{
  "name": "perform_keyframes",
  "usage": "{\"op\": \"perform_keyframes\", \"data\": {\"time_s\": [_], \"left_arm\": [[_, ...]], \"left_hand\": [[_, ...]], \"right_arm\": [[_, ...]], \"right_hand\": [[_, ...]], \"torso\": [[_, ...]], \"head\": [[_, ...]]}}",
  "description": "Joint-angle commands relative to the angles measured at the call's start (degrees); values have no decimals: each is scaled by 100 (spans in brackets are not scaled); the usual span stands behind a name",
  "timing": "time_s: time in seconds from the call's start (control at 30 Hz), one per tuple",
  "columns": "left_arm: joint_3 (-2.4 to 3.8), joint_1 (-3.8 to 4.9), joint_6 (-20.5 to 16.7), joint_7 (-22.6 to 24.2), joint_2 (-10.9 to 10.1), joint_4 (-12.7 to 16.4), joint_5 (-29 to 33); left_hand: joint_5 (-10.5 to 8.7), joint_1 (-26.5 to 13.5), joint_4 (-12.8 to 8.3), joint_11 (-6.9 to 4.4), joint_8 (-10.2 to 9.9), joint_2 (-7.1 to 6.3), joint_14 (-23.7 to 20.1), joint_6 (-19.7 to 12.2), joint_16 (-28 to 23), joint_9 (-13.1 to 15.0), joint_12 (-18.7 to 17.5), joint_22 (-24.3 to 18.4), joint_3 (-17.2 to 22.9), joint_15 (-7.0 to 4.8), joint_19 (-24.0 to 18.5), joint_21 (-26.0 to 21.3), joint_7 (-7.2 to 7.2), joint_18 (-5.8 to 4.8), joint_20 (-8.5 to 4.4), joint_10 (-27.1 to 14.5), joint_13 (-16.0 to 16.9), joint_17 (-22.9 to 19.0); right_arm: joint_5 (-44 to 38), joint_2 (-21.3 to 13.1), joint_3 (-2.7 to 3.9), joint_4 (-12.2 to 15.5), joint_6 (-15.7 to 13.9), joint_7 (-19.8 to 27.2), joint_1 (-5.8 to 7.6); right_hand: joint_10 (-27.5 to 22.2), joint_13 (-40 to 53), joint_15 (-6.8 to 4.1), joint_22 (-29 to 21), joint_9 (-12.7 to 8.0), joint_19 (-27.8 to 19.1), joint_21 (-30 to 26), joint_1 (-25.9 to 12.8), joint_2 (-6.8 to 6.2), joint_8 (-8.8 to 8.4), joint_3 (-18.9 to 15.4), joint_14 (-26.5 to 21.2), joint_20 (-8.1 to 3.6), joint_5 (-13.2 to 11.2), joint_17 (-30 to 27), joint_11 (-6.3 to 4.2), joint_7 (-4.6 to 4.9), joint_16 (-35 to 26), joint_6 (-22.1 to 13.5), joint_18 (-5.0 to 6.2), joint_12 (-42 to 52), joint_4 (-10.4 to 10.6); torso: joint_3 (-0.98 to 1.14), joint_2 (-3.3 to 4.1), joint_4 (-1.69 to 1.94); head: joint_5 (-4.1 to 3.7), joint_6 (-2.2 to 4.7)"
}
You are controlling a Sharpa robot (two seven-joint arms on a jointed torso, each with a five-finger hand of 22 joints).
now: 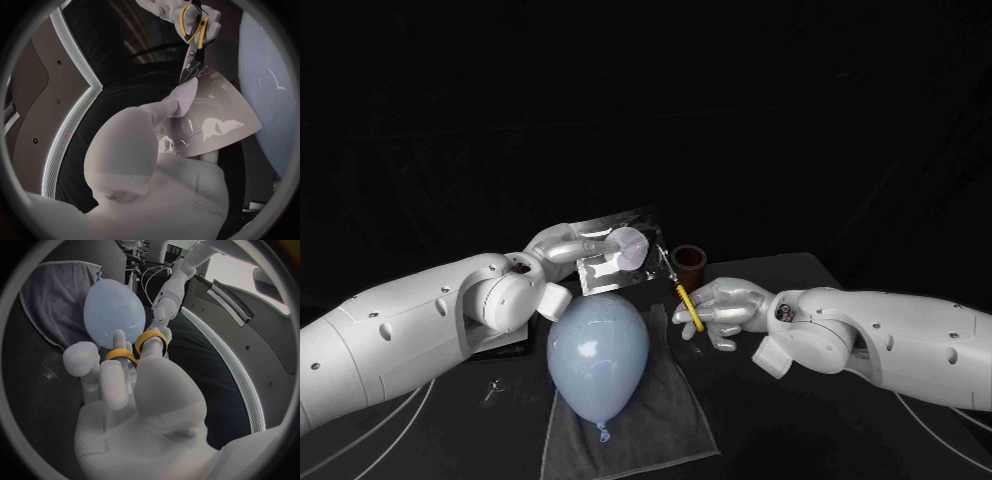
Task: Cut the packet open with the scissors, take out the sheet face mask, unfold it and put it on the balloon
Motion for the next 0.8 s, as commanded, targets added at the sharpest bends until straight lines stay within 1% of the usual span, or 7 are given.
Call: {"op": "perform_keyframes", "data": {"time_s": [0.03, 0.27, 0.3, 0.4, 0.5, 0.7, 0.8], "left_arm": [[-3, -3, 166, 42, 9, 21, -55], [-3, -3, 164, 41, 4, 18, -55], [-3, -3, 164, 41, 2, 18, -55], [-3, -3, 168, 40, 0, 17, -55], [-3, -3, 179, 39, -1, 18, -55], [-3, -4, 204, 40, 0, 20, -56], [-3, -4, 209, 39, 0, 19, -56]], "left_hand": [[38, 6, -10, -1, 22, 50, 7, 25, -10, 962, -3, 5, 10, -19, 44, 21, 4, 104, 15, 31, 5, 11], [38, 6, -10, -1, 22, 50, 7, 25, -10, 962, -3, 5, 10, -19, 44, 21, 4, 104, 15, 31, 5, 11], [38, 6, -10, -1, 22, 50, 7, 25, -10, 962, -3, 5, 10, -19, 44, 21, 4, 104, 15, 31, 5, 11], [38, 6, -10, -1, 22, 50, 7, 25, -10, 962, -3, 5, 10, -19, 44, 21, 4, 104, 15, 31, 5, 11], [38, 6, -10, -1, 22, 50, 7, 25, -10, 962, -3, 5, 10, -19, 44, 21, 4, 104, 15, 31, 5, 11], [38, 6, -10, -1, 22, 50, 7, 25, -10, 962, -3, 5, 10, -19, 44, 21, 4, 104, 15, 31, 5, 11], [38, 6, -10, -1, 22, 50, 7, 25, -10, 962, -3, 5, 10, -19, 44, 21, 4, 104, 15, 31, 5, 11]], "right_arm": [[26, 16, 17, 0, -119, 214, 18], [34, 31, 17, 12, -127, 333, 18], [38, 31, 17, 13, -116, 342, 18], [46, 36, 17, 10, -72, 349, 19], [51, 48, 17, -5, -24, 331, 19], [55, 88, 17, -60, 22, 293, 19], [59, 101, 17, -105, 61, 265, 19]], "right_hand": [[621, 103, -103, 61, 45, 27, 70, 190, 333, 52, -143, 54, -62, -18, 75, -482, -206, 17, 273, 7, 94, -36], [620, 208, -138, 39, 83, 27, 41, 216, 361, 37, -175, 56, -107, -20, 43, -512, -238, -10, 321, 6, 117, -60], [471, 188, -118, 6, 62, 10, 0, 164, 279, -36, -157, 47, -103, -28, 14, -468, -187, -29, 222, 7, 28, -41], [-356, -9, 151, -156, -64, -99, -207, 29, -3, -523, -150, -10, 55, -19, -54, -128, 161, -75, -356, -10, -575, -25], [-722, -129, 304, -260, -108, -180, -337, -52, -114, -784, -165, -69, 175, -23, -111, 44, 330, -95, -665, 1, -867, -48], [-1257, -340, 480, -600, -114, -434, -748, -193, -227, -1127, -164, -284, 356, -25, -470, 239, 518, -234, -1107, 98, -1199, -88], [-1358, -393, 513, -791, -90, -573, -978, -229, -253, -1174, -161, -410, 406, -26, -710, 270, 540, -336, -1184, 153, -1236, -100]], "torso": [[-1, -2, 0], [-1, -1, -1], [-1, -1, -1], [-1, 1, -2], [1, 0, 0], [1, -3, 0], [1, -3, 2]], "head": [[-14, 4], [-34, 28], [-38, 33], [-36, 30], [-32, 35], [-28, 36], [-33, 40]]}}
